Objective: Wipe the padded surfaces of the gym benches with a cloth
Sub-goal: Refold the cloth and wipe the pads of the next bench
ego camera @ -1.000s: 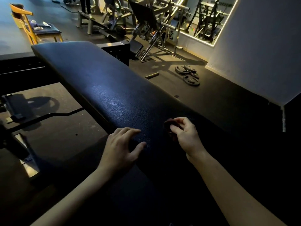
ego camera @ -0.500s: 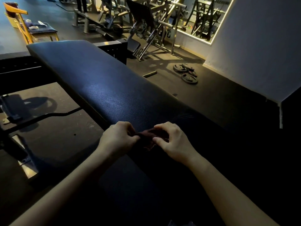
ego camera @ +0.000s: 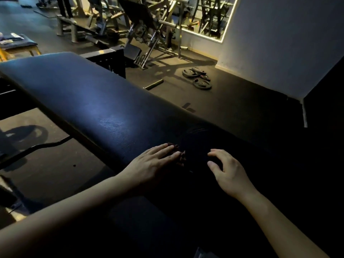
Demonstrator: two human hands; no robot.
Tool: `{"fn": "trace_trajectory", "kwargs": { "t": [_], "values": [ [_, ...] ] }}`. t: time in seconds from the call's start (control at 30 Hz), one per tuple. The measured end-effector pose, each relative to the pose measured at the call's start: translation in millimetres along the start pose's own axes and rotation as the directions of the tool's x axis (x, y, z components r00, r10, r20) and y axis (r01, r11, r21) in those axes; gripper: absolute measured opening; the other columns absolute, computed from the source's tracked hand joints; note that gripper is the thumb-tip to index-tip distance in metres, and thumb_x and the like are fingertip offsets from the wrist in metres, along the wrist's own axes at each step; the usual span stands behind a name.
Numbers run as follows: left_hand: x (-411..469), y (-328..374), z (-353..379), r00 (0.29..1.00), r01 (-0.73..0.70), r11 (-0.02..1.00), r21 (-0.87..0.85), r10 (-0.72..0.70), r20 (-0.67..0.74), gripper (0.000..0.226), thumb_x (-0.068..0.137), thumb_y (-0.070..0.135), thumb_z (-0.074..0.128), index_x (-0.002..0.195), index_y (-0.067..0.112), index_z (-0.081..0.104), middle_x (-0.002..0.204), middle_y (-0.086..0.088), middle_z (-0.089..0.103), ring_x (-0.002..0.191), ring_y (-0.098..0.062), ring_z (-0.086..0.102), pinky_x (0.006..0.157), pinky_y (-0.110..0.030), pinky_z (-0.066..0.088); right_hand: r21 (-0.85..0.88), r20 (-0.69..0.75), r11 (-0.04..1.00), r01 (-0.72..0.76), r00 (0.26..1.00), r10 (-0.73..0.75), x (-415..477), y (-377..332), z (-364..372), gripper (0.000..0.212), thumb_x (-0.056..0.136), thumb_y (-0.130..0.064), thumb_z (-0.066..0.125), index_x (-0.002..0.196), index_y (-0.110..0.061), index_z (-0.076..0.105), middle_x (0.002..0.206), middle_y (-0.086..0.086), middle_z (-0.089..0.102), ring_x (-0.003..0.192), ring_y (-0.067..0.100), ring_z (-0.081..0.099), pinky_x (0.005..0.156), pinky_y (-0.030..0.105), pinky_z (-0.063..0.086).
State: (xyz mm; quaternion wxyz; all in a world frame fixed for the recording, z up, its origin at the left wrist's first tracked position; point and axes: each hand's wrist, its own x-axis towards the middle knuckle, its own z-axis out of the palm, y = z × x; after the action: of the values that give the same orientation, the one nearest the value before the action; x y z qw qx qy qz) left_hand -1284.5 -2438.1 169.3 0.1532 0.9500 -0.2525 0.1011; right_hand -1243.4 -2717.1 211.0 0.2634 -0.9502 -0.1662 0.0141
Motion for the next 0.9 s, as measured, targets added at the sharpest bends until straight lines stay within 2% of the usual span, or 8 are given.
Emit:
{"fn": "trace_trajectory", "kwargs": {
  "t": [0.13,0.27,0.4,0.47,0.6,0.7,0.8,0.9],
  "values": [
    [19,25,9,0.988,-0.151,0.978,-0.147,0.153,0.001,0.053,0.102,0.031,0.045,0.154,0.021,0.046,0.159,-0.009,0.044,0.15,-0.024,0.037,0.12,-0.042,0.035,0.022,0.003,1.0,-0.006,1.0,0.006,-3,8,-1,0.03,0.1,-0.022,0.06,0.13,-0.019,0.064,0.145,-0.009,0.054,0.134,0.007,0.048,0.105,0.017,0.031],
    [-7,19,-13,0.947,-0.31,0.945,-0.109,0.296,-0.124,0.043,0.101,0.023,0.051,0.143,0.02,0.06,0.148,-0.004,0.058,0.136,-0.017,0.054,0.114,-0.03,0.041,0.057,-0.016,0.998,-0.022,1.0,0.023,-2,12,-3,0.029,0.1,-0.022,0.061,0.128,-0.022,0.065,0.144,-0.012,0.055,0.134,0.006,0.048,0.104,0.017,0.031],
    [54,-22,-27,0.977,0.012,0.991,-0.135,-0.04,-0.207,0.034,0.099,0.029,0.053,0.13,0.033,0.068,0.121,0.005,0.072,0.107,-0.019,0.069,0.085,-0.033,0.056,0.044,0.045,0.999,-0.021,0.999,0.019,-8,10,-3,0.034,0.101,-0.025,0.059,0.135,-0.023,0.06,0.151,-0.015,0.046,0.14,0.004,0.042,0.108,0.019,0.031],
    [79,-27,-20,0.969,0.133,0.976,-0.174,-0.165,-0.185,0.035,0.094,0.036,0.053,0.124,0.035,0.072,0.117,0.007,0.073,0.105,-0.021,0.071,0.086,-0.035,0.057,0.023,0.055,0.999,-0.035,0.998,0.033,-12,14,-6,0.036,0.101,-0.026,0.059,0.137,-0.024,0.059,0.154,-0.016,0.043,0.141,0.003,0.04,0.11,0.019,0.03],
    [72,12,1,0.981,0.104,0.972,-0.211,-0.135,-0.138,0.045,0.084,0.027,0.072,0.129,0.025,0.067,0.12,0.004,0.07,0.109,-0.019,0.066,0.096,-0.032,0.052,-0.028,-0.048,0.986,-0.166,0.985,0.164,-11,41,-28,0.037,0.1,-0.026,0.06,0.137,-0.023,0.059,0.151,-0.009,0.048,0.14,0.009,0.043,0.11,0.02,0.028],
    [60,13,-7,0.978,0.06,0.989,-0.137,-0.086,-0.189,0.028,0.085,0.028,0.07,0.111,0.019,0.067,0.103,0.001,0.064,0.095,-0.023,0.061,0.083,-0.04,0.052,-0.026,-0.026,0.979,-0.203,0.979,0.202,-12,56,-39,0.037,0.099,-0.026,0.061,0.136,-0.023,0.059,0.151,-0.01,0.049,0.139,0.008,0.045,0.11,0.021,0.03],
    [95,-20,-19,0.92,0.162,0.982,-0.101,-0.187,-0.345,0.027,0.085,0.027,0.075,0.101,0.015,0.057,0.1,-0.006,0.056,0.09,-0.027,0.054,0.076,-0.04,0.048,-0.056,-0.001,0.977,-0.205,0.979,0.206,-13,55,-37,0.04,0.1,-0.028,0.061,0.139,-0.026,0.056,0.153,-0.012,0.045,0.141,0.008,0.042,0.111,0.024,0.031],
    [140,-51,-18,0.798,0.416,0.893,-0.172,-0.449,-0.402,0.038,0.085,0.023,0.077,0.115,0.011,0.057,0.113,-0.014,0.056,0.104,-0.034,0.054,0.088,-0.043,0.046,-0.094,-0.015,0.973,-0.212,0.977,0.211,-12,52,-34,0.042,0.1,-0.03,0.059,0.142,-0.026,0.053,0.155,-0.011,0.043,0.142,0.008,0.041,0.11,0.023,0.031]
  ]
}}
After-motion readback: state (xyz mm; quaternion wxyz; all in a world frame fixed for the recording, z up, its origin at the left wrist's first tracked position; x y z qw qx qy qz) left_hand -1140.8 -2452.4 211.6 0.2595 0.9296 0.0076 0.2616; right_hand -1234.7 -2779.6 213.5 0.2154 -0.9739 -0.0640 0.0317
